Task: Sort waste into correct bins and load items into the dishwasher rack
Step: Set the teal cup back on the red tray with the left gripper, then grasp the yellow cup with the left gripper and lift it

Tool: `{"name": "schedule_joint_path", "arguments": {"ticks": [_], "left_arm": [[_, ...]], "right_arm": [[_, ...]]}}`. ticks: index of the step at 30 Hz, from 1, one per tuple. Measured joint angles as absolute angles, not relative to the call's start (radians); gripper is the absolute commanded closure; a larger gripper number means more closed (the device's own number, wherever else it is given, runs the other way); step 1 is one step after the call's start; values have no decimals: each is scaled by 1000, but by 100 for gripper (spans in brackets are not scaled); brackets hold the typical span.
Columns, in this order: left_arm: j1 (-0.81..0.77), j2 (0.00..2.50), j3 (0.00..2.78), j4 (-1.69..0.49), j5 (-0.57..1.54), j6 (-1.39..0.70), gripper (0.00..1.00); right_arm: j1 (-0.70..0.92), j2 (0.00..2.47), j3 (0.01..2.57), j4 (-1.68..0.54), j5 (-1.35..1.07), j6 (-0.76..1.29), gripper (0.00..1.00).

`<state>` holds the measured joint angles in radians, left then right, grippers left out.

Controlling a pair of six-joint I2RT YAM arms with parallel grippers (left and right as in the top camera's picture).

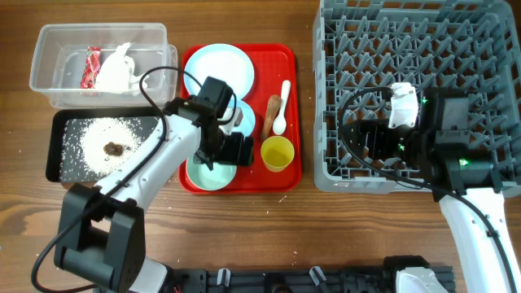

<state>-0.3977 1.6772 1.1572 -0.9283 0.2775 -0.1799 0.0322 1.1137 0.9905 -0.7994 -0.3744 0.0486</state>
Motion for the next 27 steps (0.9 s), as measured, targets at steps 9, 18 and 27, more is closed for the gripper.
{"name": "schedule_joint_path", "arguments": {"ticks": [9, 18, 27], "left_arm": [[-488, 1732, 1224, -773, 282, -134, 28], [-515, 1821, 1228, -756, 272, -130, 96], [-132, 1680, 1277, -774, 1045, -137, 96]], "right_arm": [[32, 1114, 991, -776, -374, 49, 0], [32, 1114, 991, -763, -377, 76, 0], [62, 1313, 992, -394, -865, 157, 0]]}}
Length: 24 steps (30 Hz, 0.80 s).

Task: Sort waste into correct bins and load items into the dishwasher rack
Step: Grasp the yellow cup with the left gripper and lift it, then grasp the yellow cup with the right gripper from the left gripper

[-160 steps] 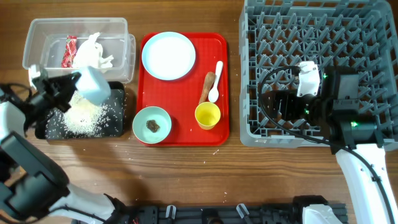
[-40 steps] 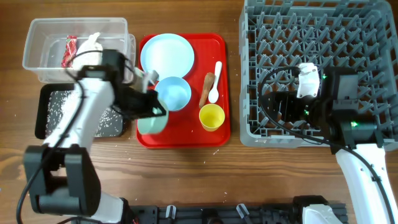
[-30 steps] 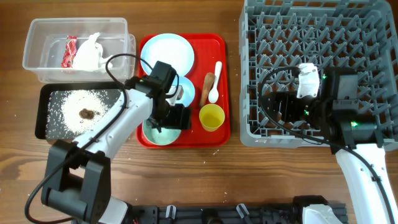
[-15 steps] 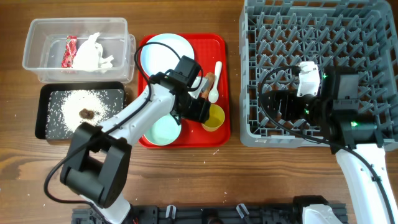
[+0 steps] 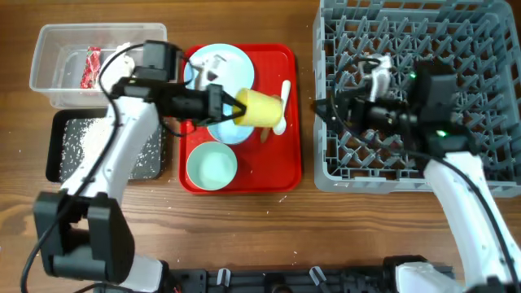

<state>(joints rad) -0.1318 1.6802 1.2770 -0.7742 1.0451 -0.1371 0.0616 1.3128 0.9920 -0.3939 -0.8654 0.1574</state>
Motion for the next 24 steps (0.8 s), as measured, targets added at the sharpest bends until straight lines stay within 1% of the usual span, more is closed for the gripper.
{"name": "schedule_joint_path", "arguments": {"ticks": [1, 3, 4, 7, 9, 14, 24], "left_arm": [[-113, 1681, 1277, -773, 1105, -137, 96], [-93, 1681, 1277, -772, 1224, -137, 96], [-89, 1681, 1277, -765, 1299, -138, 96], [-84, 1681, 1277, -715, 1451, -140, 96], [-78, 1681, 1277, -713, 1502, -141, 96], [-72, 1681, 1277, -713, 1544, -140, 96], [-72, 1681, 1277, -713, 1554, -140, 96]], "right_arm": [[73, 1342, 989, -337, -907, 173, 0], [128, 1433, 993, -116, -1048, 213, 1], [152, 1459, 991, -49, -1094, 238, 1], [202, 1501, 989, 159, -1178, 325, 2], [221, 1502, 989, 265, -1196, 375, 2], [236, 1502, 989, 297, -1211, 416, 2], [238, 1502, 989, 320, -1212, 419, 2]]}}
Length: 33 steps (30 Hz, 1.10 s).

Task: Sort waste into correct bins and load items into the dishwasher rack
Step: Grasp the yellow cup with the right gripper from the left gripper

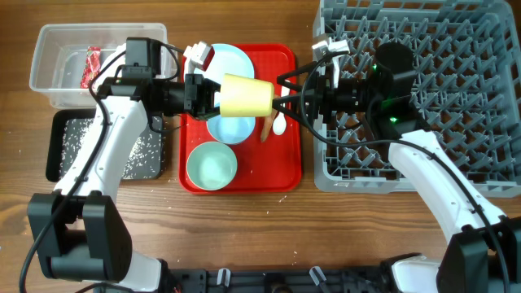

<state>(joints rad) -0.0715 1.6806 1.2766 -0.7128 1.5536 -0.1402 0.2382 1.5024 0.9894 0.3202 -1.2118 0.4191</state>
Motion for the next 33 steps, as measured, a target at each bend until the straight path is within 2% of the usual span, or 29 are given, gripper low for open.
{"name": "schedule_joint_path", "arguments": {"ticks": [10, 17, 23, 26, 27, 28, 33], "left_arm": [[-73, 1675, 1278, -713, 1546, -140, 96], [-85, 1675, 1278, -698, 1459, -140, 96], [-85, 1675, 1278, -698, 1536, -140, 96], [-85, 1675, 1278, -698, 1543, -147, 96], [-85, 1675, 1278, -698, 1543, -152, 96], [-85, 1675, 1278, -698, 1544, -156, 96], [-85, 1675, 1278, -698, 1544, -163, 96]], "right_arm": [[236, 1507, 989, 433, -1242, 438, 3], [207, 1507, 989, 451, -1336, 445, 2], [247, 1507, 989, 451, -1338, 444, 2], [305, 1507, 989, 451, -1285, 443, 8], [320, 1507, 989, 451, -1270, 441, 14], [330, 1507, 989, 451, -1254, 441, 17], [331, 1507, 989, 455, -1232, 441, 21]]}}
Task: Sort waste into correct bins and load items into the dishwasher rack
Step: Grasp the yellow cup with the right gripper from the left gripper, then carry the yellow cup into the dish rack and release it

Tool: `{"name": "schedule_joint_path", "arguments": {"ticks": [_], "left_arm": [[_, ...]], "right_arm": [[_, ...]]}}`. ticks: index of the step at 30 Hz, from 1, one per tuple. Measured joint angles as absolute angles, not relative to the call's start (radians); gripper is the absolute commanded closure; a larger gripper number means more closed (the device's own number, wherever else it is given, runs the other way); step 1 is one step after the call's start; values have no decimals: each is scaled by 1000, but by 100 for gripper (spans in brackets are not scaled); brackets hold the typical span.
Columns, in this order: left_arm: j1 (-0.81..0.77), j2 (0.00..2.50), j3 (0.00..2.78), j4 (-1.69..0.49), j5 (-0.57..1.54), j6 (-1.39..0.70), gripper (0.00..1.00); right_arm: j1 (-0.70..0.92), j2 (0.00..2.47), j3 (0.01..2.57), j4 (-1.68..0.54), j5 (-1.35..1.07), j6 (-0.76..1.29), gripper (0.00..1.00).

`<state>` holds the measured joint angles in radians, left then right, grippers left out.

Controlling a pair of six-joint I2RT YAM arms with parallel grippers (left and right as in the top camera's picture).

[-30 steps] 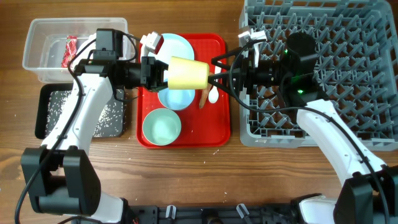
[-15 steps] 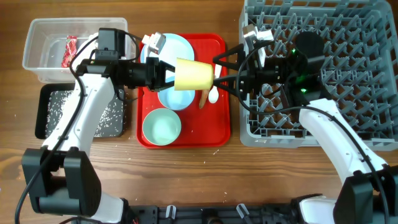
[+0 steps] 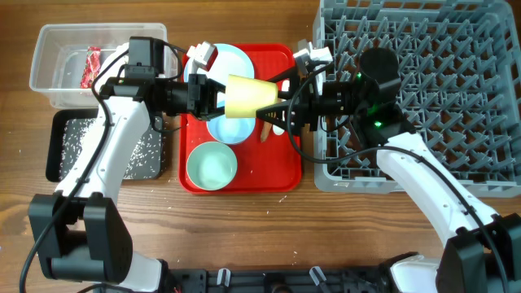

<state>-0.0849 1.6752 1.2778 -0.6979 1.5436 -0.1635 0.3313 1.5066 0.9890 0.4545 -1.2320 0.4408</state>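
Observation:
A yellow cup (image 3: 247, 96) hangs on its side above the red tray (image 3: 286, 167), its base toward my left gripper (image 3: 218, 97), which is shut on that end. My right gripper (image 3: 279, 99) comes in from the rack side, open, with one finger on either side of the cup's other end. On the tray lie a light blue plate (image 3: 236, 63), a light blue bowl (image 3: 212, 165), and a white spoon (image 3: 279, 124) and a brown item (image 3: 266, 130), both partly hidden under the grippers. The grey dishwasher rack (image 3: 456, 98) stands at the right.
A clear bin (image 3: 57, 57) holding a red wrapper and white paper sits at the back left. In front of it is a black tray (image 3: 69, 150) strewn with rice. Bare wooden table lies along the front edge.
My right gripper has moved left from just beside the cup, so that its open fingers now straddle the cup's free end. The left gripper and cup have stayed nearly where they were.
First my left gripper was low over the tray by the upright yellow cup, the right arm over the rack. Then the left held the cup lifted on its side. The right gripper came to the tray's right edge, and now it straddles the cup.

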Motion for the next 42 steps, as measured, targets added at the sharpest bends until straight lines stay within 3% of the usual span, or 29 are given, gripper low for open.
{"name": "schedule_joint_path", "arguments": {"ticks": [2, 4, 6, 7, 11, 17, 23, 26, 33, 37, 42], "left_arm": [[-85, 1675, 1278, -699, 1544, -163, 96], [-85, 1675, 1278, -703, 1547, -163, 89], [-85, 1675, 1278, -709, 1552, -166, 85], [-85, 1675, 1278, -710, 1554, -167, 78], [-85, 1675, 1278, -710, 1555, -171, 70], [-85, 1675, 1278, -710, 1554, -171, 67], [-85, 1675, 1278, -712, 1361, -171, 66], [-85, 1675, 1278, -714, 1199, -171, 66], [-85, 1675, 1279, -726, 802, -171, 66], [-85, 1675, 1279, -734, 698, -171, 66], [-85, 1675, 1279, -768, 603, -171, 66]], "right_arm": [[331, 1507, 989, 474, -1230, 440, 32], [331, 1507, 989, 481, -1229, 443, 48], [331, 1507, 989, 481, -1227, 442, 52], [331, 1507, 989, 481, -1226, 444, 54], [318, 1507, 989, 480, -1230, 445, 55], [-31, 1509, 993, 340, -1342, 476, 51], [-132, 1471, 995, 204, -1334, 528, 48], [-129, 1364, 1007, -105, -1190, 445, 53], [-77, 1041, 1097, -900, -398, 264, 52], [-74, 1097, 1113, -1100, -145, 255, 51], [-62, 1310, 1116, -1122, -101, 255, 47]]}}
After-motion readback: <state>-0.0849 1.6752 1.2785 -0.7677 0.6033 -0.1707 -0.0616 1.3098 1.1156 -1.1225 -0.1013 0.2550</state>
